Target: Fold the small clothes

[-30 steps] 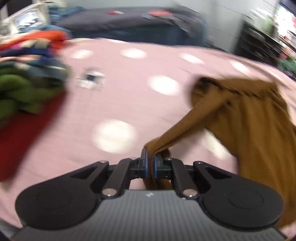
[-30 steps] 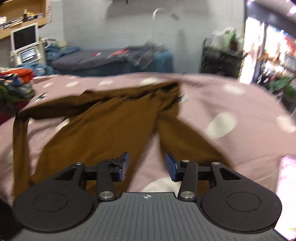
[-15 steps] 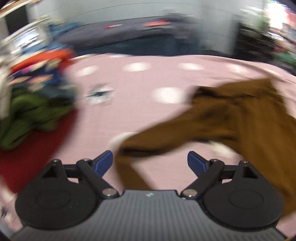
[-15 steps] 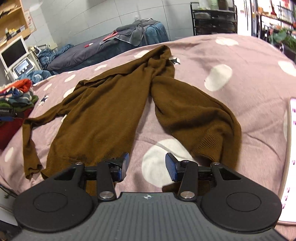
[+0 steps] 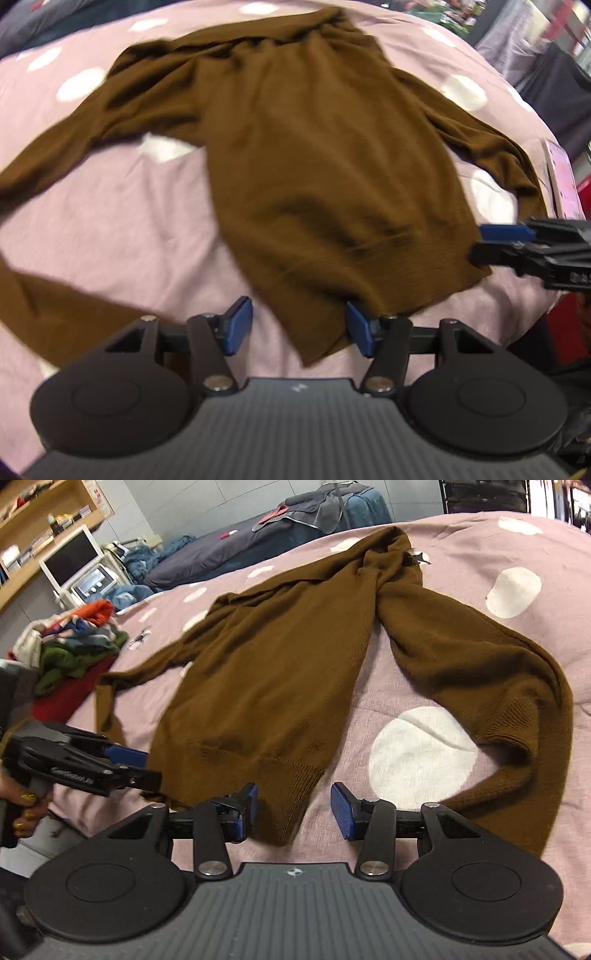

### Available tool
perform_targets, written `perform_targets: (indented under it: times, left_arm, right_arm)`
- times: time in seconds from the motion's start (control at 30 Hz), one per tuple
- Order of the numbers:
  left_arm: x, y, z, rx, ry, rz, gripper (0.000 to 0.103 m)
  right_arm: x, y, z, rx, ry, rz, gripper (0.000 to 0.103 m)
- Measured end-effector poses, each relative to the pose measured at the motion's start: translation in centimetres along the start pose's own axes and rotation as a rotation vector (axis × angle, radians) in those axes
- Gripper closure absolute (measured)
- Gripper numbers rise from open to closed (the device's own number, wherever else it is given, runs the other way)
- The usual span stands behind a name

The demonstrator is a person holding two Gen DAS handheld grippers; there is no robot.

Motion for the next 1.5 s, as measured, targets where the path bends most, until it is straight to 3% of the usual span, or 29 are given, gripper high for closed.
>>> perform_targets:
  times: [0.03,0.07,0.1,0.17,0.23,0.3,0.37,0.4,0.5,0.53,0.57,0.7,0.77,0.83,0.9,0.93,1.03,1.13,1.27,1.33,1.5]
  left_arm:
    - [-0.4,-0.1,0.2,-0.005,-0.007,0.001,0.049]
    - [-0.8,-0.2,0.4,-0.016,-0.002,-0.007,0.057]
    - [-1.3,-0.2,0.6,-0.026,-0.005,-0.023,0.059]
    - [-2.5,-0.4,1.3,-0.057,-0.025,-0.038,0.077]
    - [-3.6,0.0,2.0,-0.089,-0.022,-0.071,0.079]
    - [-4.9,0.9,2.8,-0.125,-0.042,-0.114,0.070]
    - [-5.6,1.3,3.0,-0.143,-0.052,-0.130,0.009]
    - [-5.6,1.3,2.9,-0.153,-0.050,-0.104,0.004]
    - [-5.0,-0.1,2.6,-0.122,-0.045,-0.043,0.026]
    - [-4.5,-0.6,2.6,-0.108,-0.016,-0.052,0.038]
    - [-4.0,-1.1,2.6,-0.101,0.026,-0.076,0.043]
    - [-3.6,-2.4,3.1,-0.105,0.115,-0.155,0.046]
    - [-4.3,-3.4,3.6,-0.099,0.109,-0.183,0.043]
    - [-5.2,-4.1,4.0,-0.122,0.079,-0.161,0.044]
    - [-6.1,-4.8,4.5,-0.149,0.042,-0.126,0.073]
    - [-6.3,-4.8,4.8,-0.147,0.030,-0.109,0.095]
    - [-6.0,-2.7,5.4,-0.148,0.010,-0.136,0.096]
    - [-4.4,2.4,5.2,-0.164,-0.094,-0.041,0.096]
    - [-1.4,8.3,3.8,-0.085,-0.120,0.020,0.095]
    - [-0.9,7.8,2.4,-0.013,-0.099,0.024,0.095]
    - [-0.5,1.9,-1.2,0.130,-0.036,0.026,0.091]
  right_arm:
    - [0.3,-0.1,0.2,-0.002,0.012,-0.008,0.048]
    - [0.7,-0.1,0.4,0.003,0.036,0.003,0.083]
    - [0.9,-0.4,0.5,0.021,0.044,0.031,0.094]
    - [0.5,-0.2,0.6,0.009,0.014,0.042,0.096]
    - [-0.5,1.2,0.9,-0.054,0.026,-0.036,0.096]
    - [-2.6,3.5,1.7,-0.134,0.000,-0.136,0.097]
    - [-5.4,5.5,2.3,-0.167,-0.047,-0.233,0.097]
    - [-6.7,6.1,2.5,-0.171,-0.058,-0.285,0.097]
    - [-9.1,6.7,2.2,-0.160,-0.079,-0.339,0.096]
    - [-9.2,6.6,2.1,-0.158,-0.081,-0.326,0.096]
    - [-9.0,6.5,2.1,-0.153,-0.073,-0.326,0.096]
    - [-8.6,5.8,2.0,-0.153,-0.070,-0.332,0.096]
    - [-8.3,5.8,2.0,-0.153,-0.056,-0.341,0.096]
    - [-8.5,5.9,2.0,-0.154,-0.059,-0.339,0.096]
    - [-8.4,5.9,2.2,-0.156,-0.059,-0.338,0.096]
    - [-8.1,6.0,2.3,-0.160,-0.054,-0.338,0.096]
    - [-7.6,6.6,2.7,-0.171,-0.042,-0.314,0.096]
    - [-6.9,7.7,3.3,-0.156,-0.060,-0.221,0.096]
    - [-4.7,8.2,3.4,-0.064,-0.034,-0.057,0.096]
    - [-3.1,7.1,2.7,0.019,0.020,-0.022,0.097]
    - [-1.3,3.4,0.0,0.149,0.167,-0.129,0.097]
Point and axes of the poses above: each gripper's, at about its wrist camera, not at the fingertips, and y roughly against the way its jaws point, x to its left, z to its top, the point moved 2 cm from there along -y, roughly the way its jaws point, and after that the axes turned 4 degrees about -z, right-handed, at the moved point
